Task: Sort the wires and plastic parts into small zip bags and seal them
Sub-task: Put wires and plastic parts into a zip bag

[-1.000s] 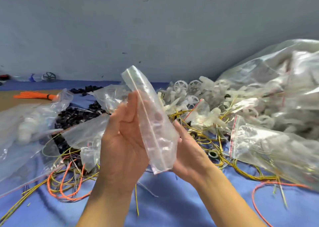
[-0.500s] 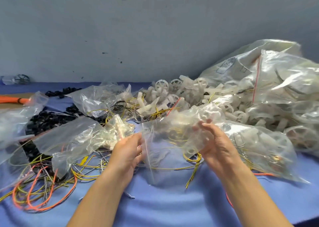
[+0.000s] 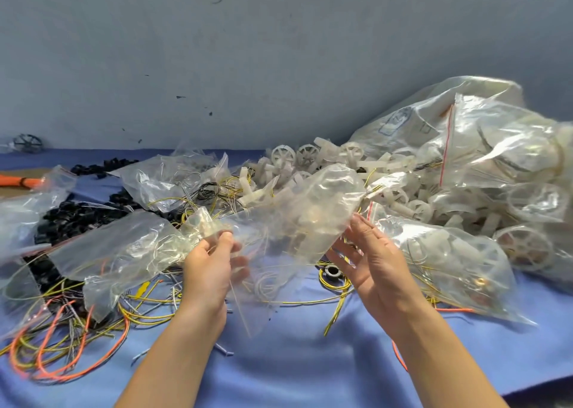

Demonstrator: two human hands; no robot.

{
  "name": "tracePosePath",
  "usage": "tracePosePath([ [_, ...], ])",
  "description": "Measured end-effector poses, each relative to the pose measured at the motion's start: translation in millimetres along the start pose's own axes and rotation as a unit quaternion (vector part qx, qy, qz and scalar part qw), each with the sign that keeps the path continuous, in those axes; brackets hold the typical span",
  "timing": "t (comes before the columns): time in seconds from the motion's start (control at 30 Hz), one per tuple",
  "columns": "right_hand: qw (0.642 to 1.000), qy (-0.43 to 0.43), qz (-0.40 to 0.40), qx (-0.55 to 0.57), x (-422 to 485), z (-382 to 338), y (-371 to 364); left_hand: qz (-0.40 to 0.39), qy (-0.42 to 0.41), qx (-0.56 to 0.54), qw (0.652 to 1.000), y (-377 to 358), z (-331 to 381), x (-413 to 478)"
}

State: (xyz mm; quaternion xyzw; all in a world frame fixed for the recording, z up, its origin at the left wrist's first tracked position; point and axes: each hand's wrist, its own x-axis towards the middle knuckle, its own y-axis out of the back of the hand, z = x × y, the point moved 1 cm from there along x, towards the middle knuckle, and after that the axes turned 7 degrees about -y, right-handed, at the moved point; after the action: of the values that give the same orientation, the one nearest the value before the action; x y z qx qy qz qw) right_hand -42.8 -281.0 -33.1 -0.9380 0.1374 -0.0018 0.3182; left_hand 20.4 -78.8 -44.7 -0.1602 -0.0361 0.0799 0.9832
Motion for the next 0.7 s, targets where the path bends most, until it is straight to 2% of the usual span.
tracePosePath([
  [0.2, 0.996, -0.022, -0.061, -0.063, -3, 6, -12, -0.024, -0.024, 0.067, 0.997, 6, -1, 2],
  [0.4, 0.987, -0.071, -0.119, 0.081, -5, 8, -26, -0.017, -0.013, 0.055, 0.998, 13, 2, 7],
  [0.5, 0.965, -0.083, -0.148, 0.199, -6, 12, -34, -0.030, 0.027, 0.015, 0.999, 10, -1, 5],
  [0.6, 0.947, -0.082, -0.175, 0.258, -6, 10, -39, -0.022, 0.045, -0.003, 0.999, 13, -2, 7],
  [0.7, 0.966, -0.057, -0.106, 0.229, -1, 5, -35, 0.011, -0.002, 0.025, 1.000, 22, 1, 14],
])
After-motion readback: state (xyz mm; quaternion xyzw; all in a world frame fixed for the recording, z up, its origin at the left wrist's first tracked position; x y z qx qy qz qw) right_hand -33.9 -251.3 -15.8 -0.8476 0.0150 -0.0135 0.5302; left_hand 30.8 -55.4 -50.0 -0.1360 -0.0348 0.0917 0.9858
